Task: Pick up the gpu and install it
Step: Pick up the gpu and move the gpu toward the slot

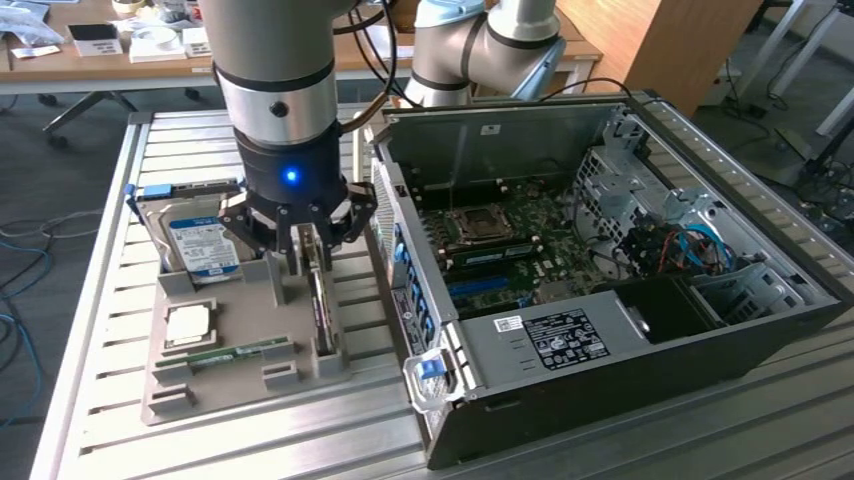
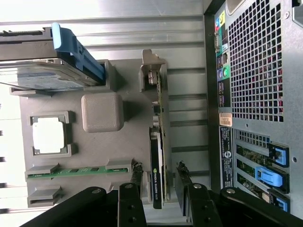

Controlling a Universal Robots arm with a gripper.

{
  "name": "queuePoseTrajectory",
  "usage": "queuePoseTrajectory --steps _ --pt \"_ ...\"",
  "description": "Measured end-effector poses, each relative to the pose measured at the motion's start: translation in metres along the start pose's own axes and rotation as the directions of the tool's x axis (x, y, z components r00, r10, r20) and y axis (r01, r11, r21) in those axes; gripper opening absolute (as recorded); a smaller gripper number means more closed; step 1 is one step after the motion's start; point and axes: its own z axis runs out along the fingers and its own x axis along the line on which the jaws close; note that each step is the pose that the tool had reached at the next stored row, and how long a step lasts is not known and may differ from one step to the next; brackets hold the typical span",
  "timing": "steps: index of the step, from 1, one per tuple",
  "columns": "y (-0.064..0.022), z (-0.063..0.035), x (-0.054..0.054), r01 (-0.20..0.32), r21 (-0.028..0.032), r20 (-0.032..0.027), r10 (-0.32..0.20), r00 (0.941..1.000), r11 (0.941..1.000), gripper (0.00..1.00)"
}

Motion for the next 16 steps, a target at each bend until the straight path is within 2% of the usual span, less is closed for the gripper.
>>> queuePoseTrajectory --steps 4,16 --pt "-0.0002 0.0033 0.0 0.0 0.0 0.0 0.0 1.0 1.0 0.42" --pt "-0.001 0.023 0.001 0.0 0.0 0.0 0.0 1.0 1.0 0.42"
